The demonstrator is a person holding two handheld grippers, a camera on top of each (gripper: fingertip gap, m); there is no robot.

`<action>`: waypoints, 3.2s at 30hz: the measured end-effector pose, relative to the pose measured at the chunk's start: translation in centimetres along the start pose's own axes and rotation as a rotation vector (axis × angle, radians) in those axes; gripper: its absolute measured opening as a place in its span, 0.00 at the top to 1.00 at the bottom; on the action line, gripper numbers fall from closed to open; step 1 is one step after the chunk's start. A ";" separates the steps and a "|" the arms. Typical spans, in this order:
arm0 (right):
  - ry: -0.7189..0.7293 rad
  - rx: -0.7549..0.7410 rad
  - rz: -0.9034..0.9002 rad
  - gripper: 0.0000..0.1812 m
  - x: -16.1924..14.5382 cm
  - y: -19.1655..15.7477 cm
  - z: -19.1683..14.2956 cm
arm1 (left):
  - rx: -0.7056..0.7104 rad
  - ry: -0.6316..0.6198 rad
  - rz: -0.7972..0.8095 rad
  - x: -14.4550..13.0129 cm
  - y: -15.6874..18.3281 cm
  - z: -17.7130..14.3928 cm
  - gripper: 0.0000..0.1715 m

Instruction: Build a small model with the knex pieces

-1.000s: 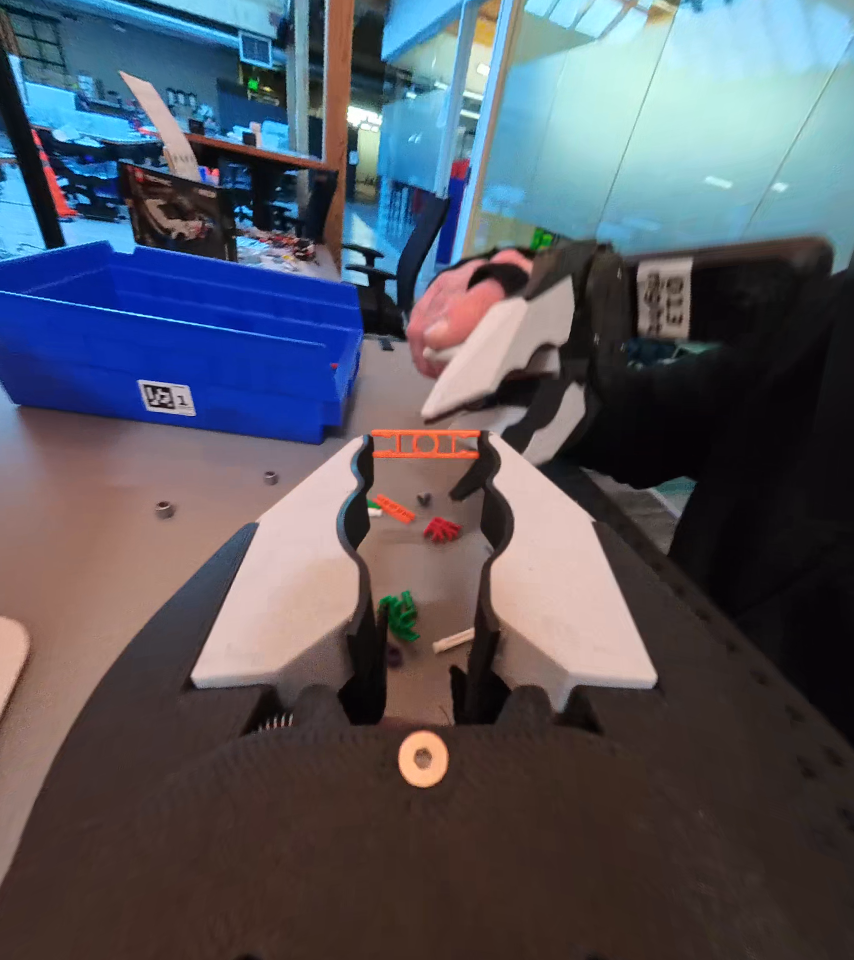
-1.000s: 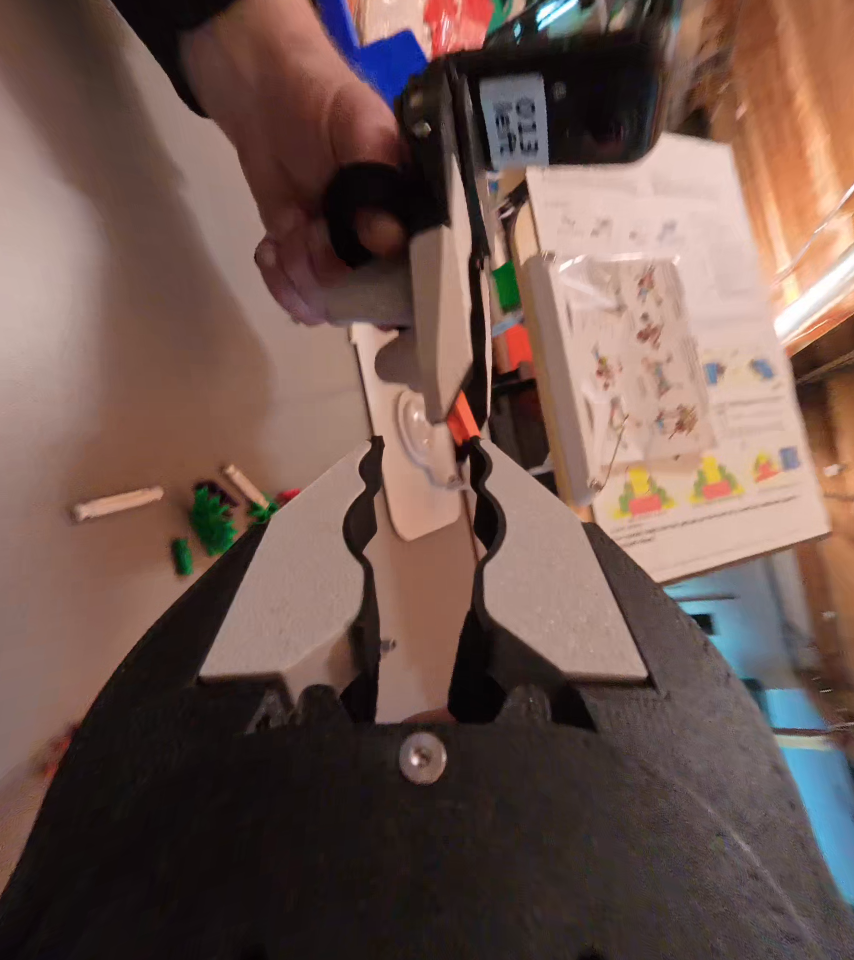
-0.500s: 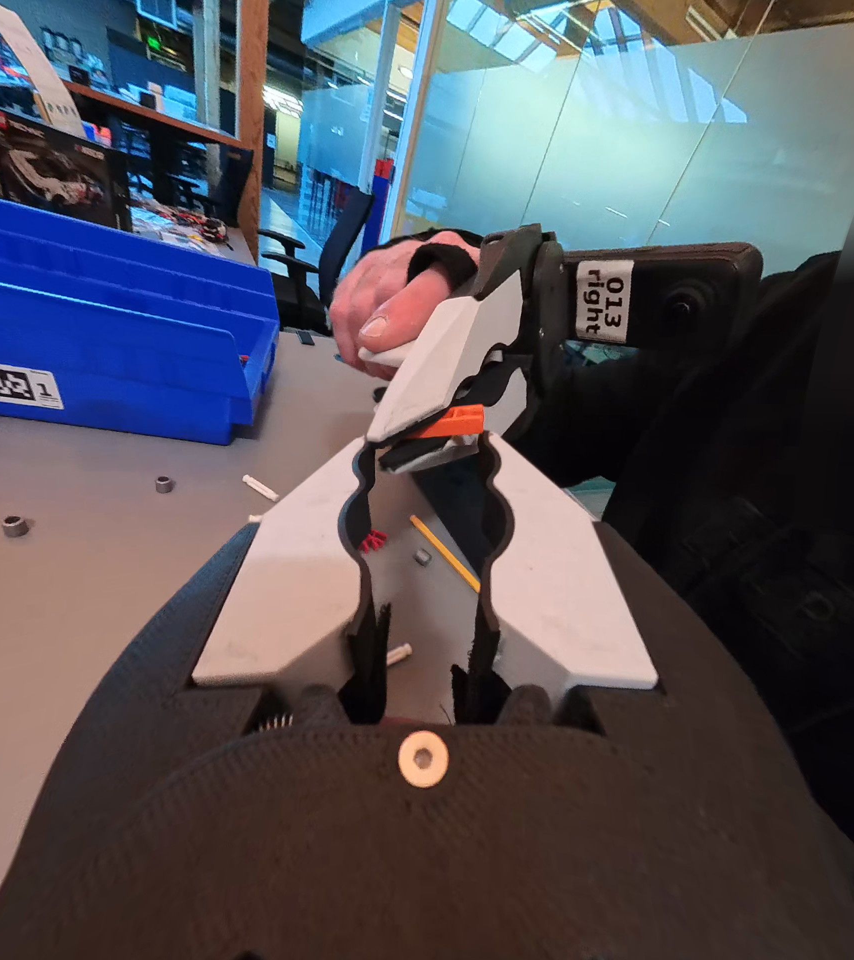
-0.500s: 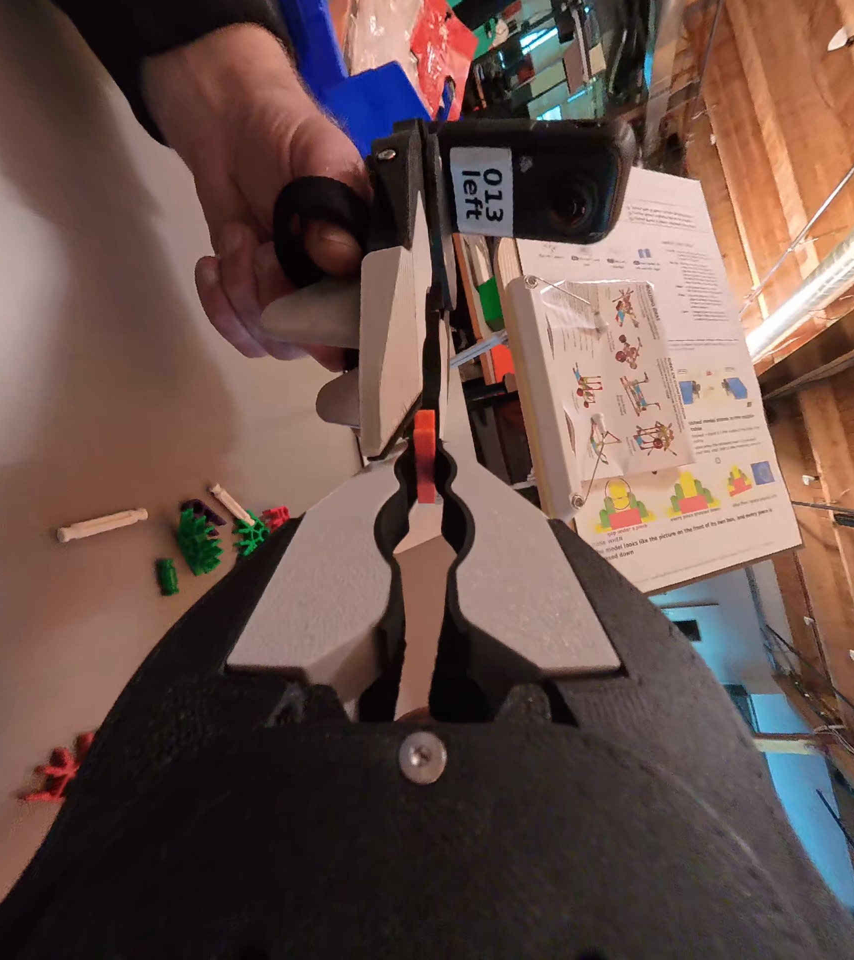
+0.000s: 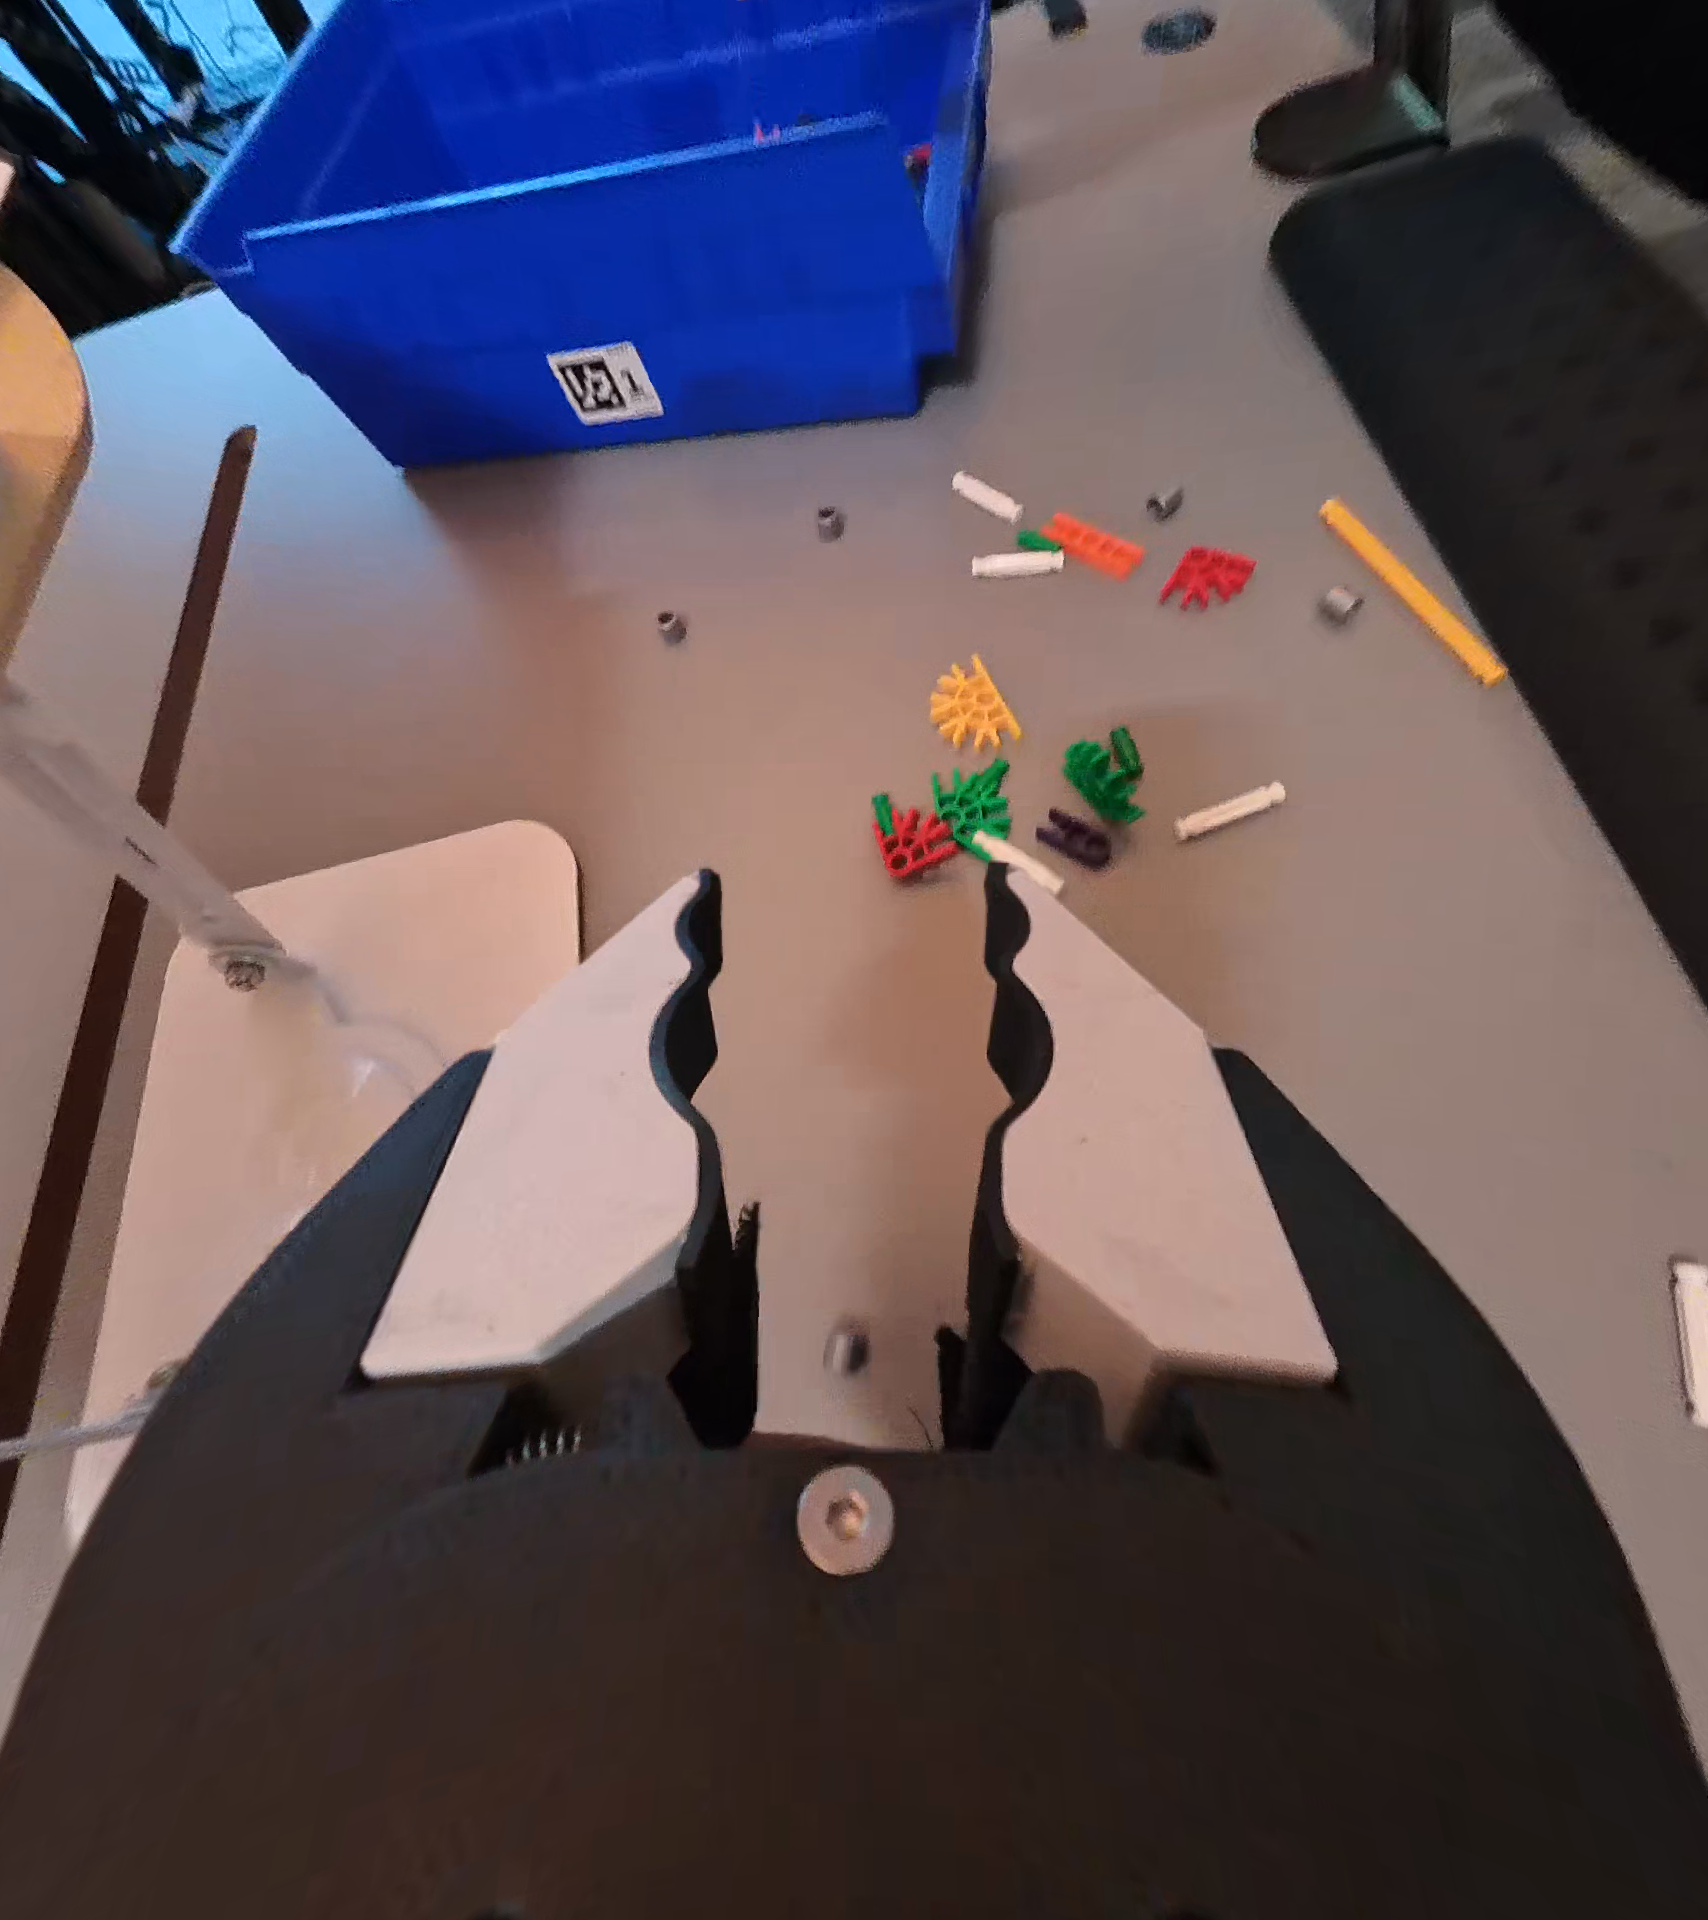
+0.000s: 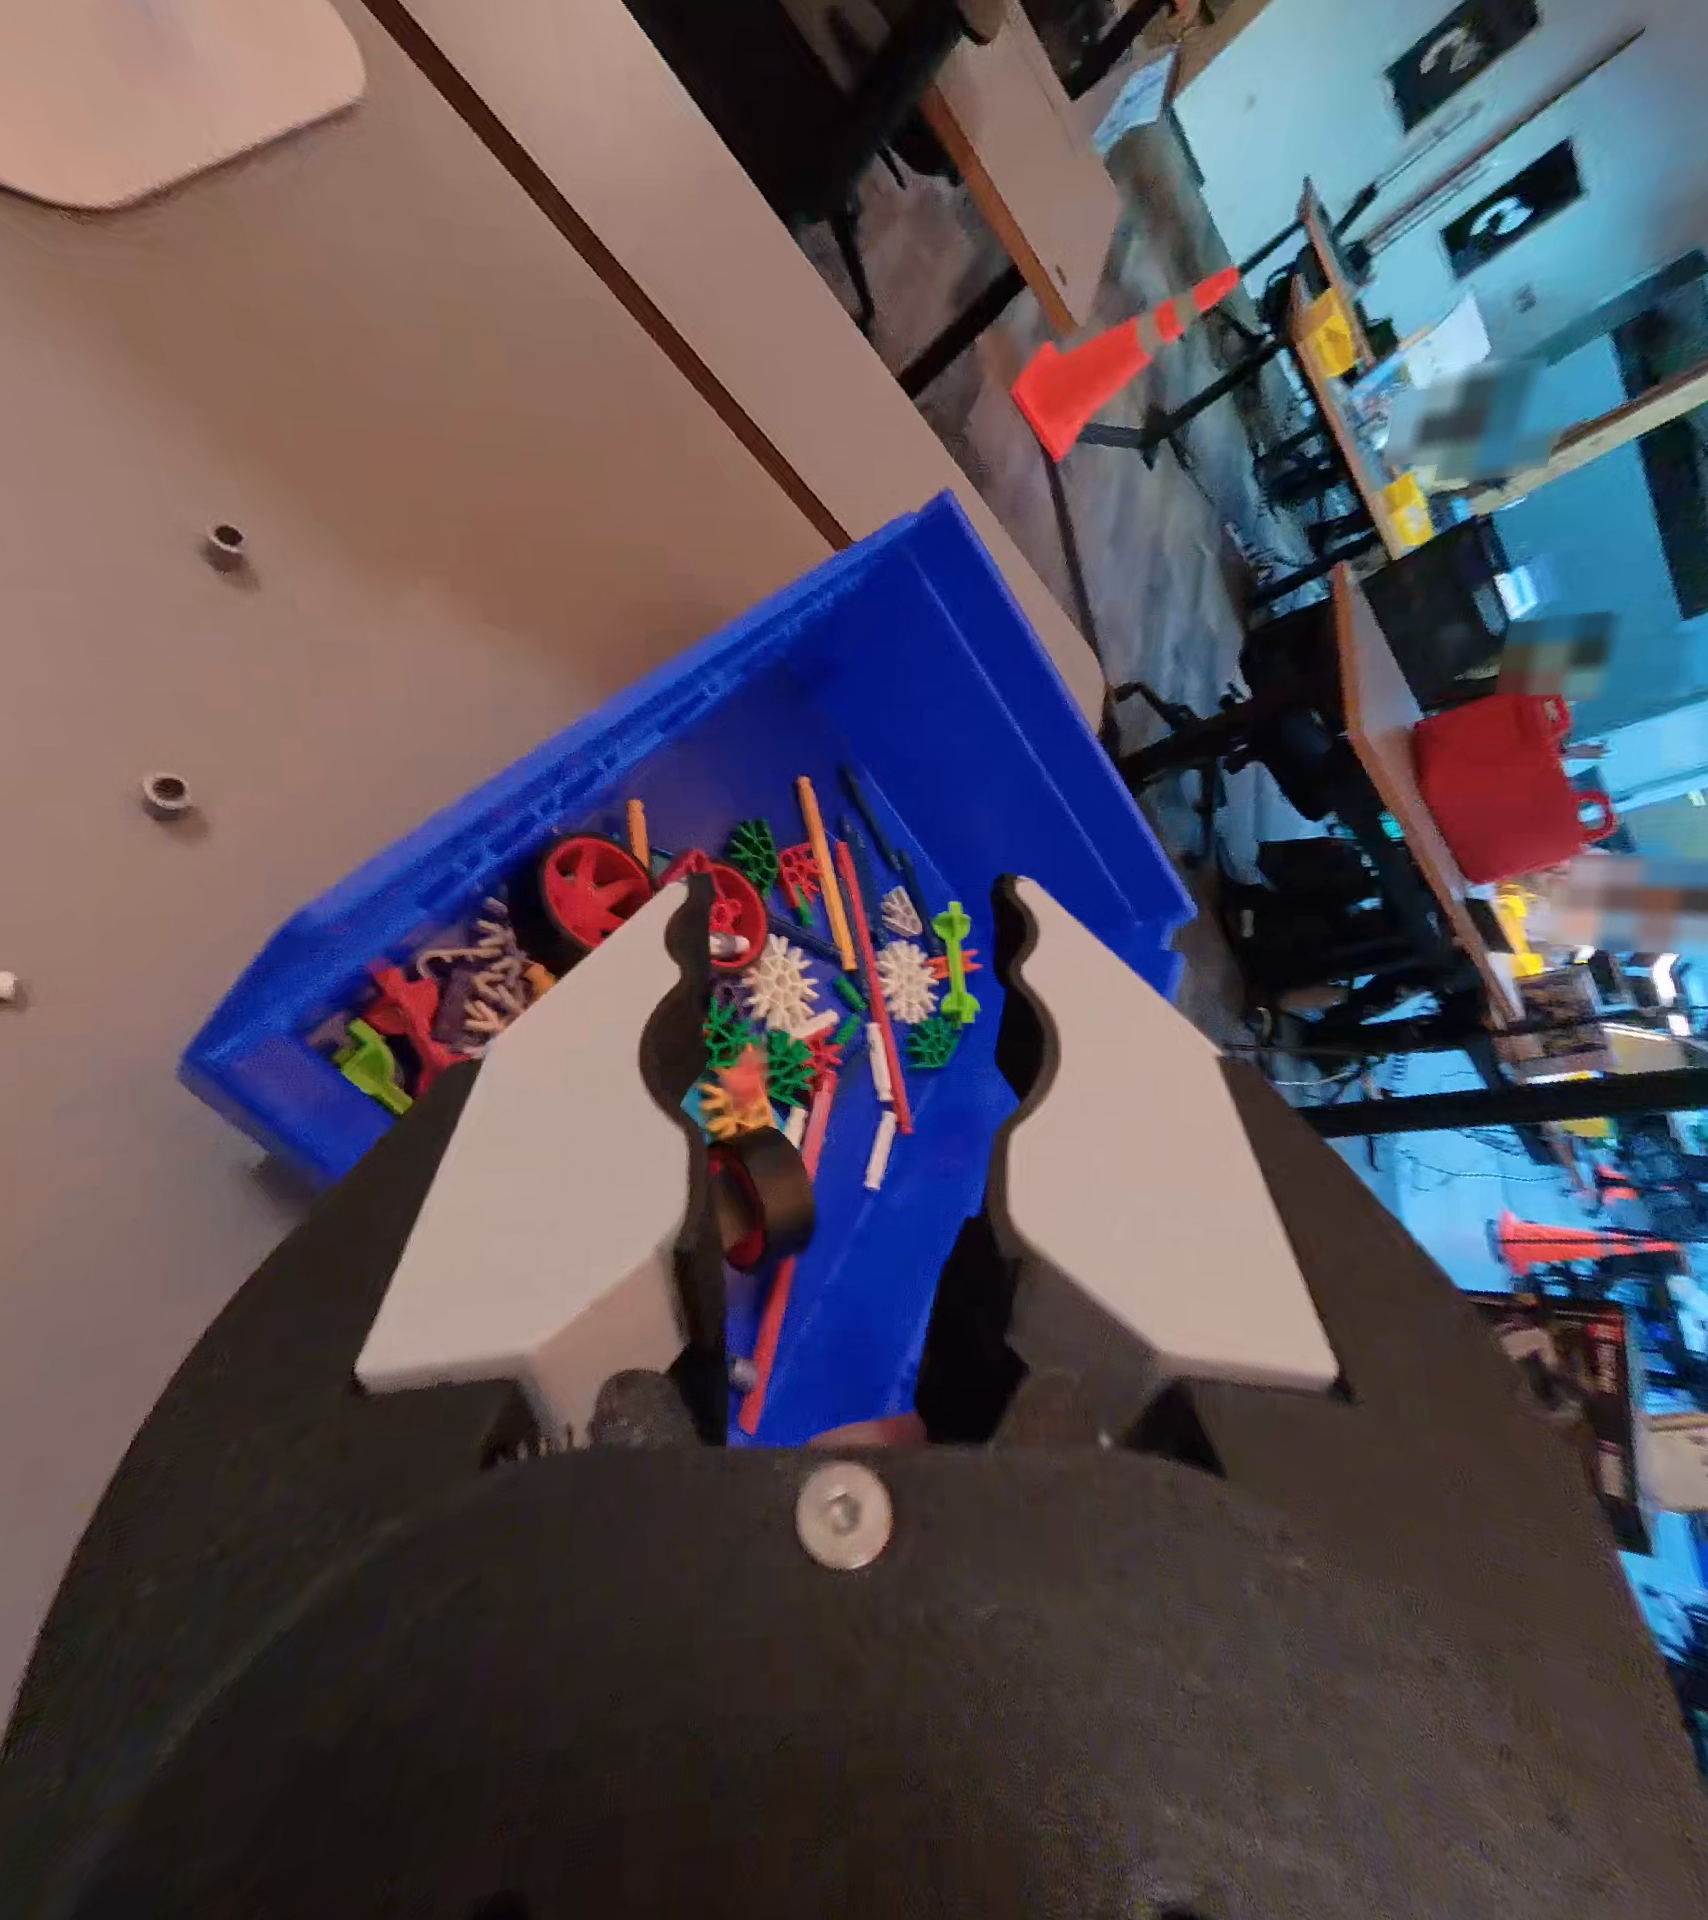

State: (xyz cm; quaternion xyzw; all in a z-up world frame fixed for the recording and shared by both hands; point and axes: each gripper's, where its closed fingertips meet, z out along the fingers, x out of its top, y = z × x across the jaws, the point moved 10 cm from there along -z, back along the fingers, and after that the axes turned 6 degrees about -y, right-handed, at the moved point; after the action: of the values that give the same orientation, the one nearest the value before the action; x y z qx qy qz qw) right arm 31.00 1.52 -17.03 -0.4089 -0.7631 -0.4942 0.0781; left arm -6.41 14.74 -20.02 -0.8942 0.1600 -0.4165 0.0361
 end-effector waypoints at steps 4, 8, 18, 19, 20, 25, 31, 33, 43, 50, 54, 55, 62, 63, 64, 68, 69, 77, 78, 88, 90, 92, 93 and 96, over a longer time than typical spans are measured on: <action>0.109 0.041 -0.060 0.79 1.7 -1.6 -3.0 | 0.037 -0.137 0.082 -0.7 0.6 -0.8 0.70; 0.212 0.323 -0.129 0.80 5.0 -6.4 -5.2 | 0.010 -0.369 0.110 -3.4 0.7 -1.4 0.72; 0.247 0.532 -0.282 0.81 8.5 -14.2 -3.3 | -0.028 -0.559 0.054 -8.2 -0.4 0.4 0.86; 0.252 0.539 -0.284 0.81 8.6 -14.5 -3.3 | -0.027 -0.579 0.055 -8.4 -0.4 0.6 0.88; 0.254 0.540 -0.287 0.82 8.7 -14.6 -3.2 | -0.033 -0.561 0.058 -8.4 -0.3 0.8 0.90; 0.265 0.553 -0.284 0.82 8.6 -14.7 -3.0 | -0.052 -0.527 0.064 -8.3 -0.3 1.1 0.96; 0.309 0.579 -0.234 0.83 6.0 -13.1 -5.0 | 0.052 -0.354 0.167 -4.1 0.0 1.9 0.96; 0.324 0.604 -0.242 0.83 4.7 -13.1 -5.9 | 0.067 -0.245 0.197 -1.2 0.3 2.5 0.96; 0.585 0.321 -0.143 0.82 4.8 -14.6 -8.0 | -0.085 0.222 0.039 8.6 3.2 5.1 0.96; 0.721 -0.025 -0.272 0.85 6.2 -15.8 -9.1 | -0.391 0.510 -0.317 7.7 4.2 6.1 0.96; 0.737 -0.090 -0.318 0.95 6.3 -16.3 -9.3 | -0.487 0.567 -0.390 7.5 4.9 7.3 0.96; 0.738 -0.084 -0.315 0.96 6.3 -16.2 -9.3 | -0.496 0.586 -0.409 7.5 4.9 7.4 0.96; 0.626 -0.134 -0.220 0.96 4.8 -11.5 -8.7 | -0.307 0.515 -0.372 6.7 3.0 5.9 0.85; 0.592 -0.166 -0.180 0.96 4.2 -9.7 -8.4 | -0.228 0.412 -0.327 6.1 2.5 5.8 0.85; 0.548 -0.187 -0.139 0.96 3.6 -7.9 -7.9 | -0.186 0.320 -0.278 5.4 2.2 5.6 0.85; 0.253 -0.171 -0.005 0.95 0.3 -2.3 -3.5 | 0.004 0.008 -0.117 2.1 1.5 6.3 0.85; 0.175 -0.152 0.037 0.84 -0.5 -1.4 -2.2 | -0.005 -0.050 -0.116 1.4 1.4 6.7 0.84; 0.184 -0.165 0.065 0.79 -0.4 -1.4 -2.1 | -0.012 -0.225 -0.020 -1.1 2.0 10.3 0.78; 0.210 -0.154 0.052 0.80 0.1 -1.9 -2.5 | -0.017 -0.218 -0.012 -1.2 2.1 10.7 0.82; 0.383 0.211 -0.159 0.84 5.5 -10.1 -4.8 | 0.014 -0.118 -0.010 -1.0 2.1 11.1 0.88; 0.408 0.345 -0.155 0.84 6.2 -12.0 -4.6 | 0.046 -0.069 0.013 -0.6 2.0 10.2 0.88; 0.425 0.467 -0.107 0.84 6.6 -13.1 -4.0 | 0.087 -0.004 0.087 0.3 2.4 8.9 0.88; 0.430 0.536 -0.061 0.84 6.8 -13.4 -3.7 | 0.144 0.042 0.139 0.9 2.7 8.2 0.88; 0.464 0.747 0.148 0.85 7.0 -13.2 -2.9 | 0.282 0.143 0.344 3.0 4.4 6.4 0.88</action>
State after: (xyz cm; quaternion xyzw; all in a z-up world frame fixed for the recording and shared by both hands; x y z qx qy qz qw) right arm 16.32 0.57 -21.06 -0.2844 -0.8204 -0.2566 0.4246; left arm -0.86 9.14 -22.83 -0.8081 0.2523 -0.4848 0.2197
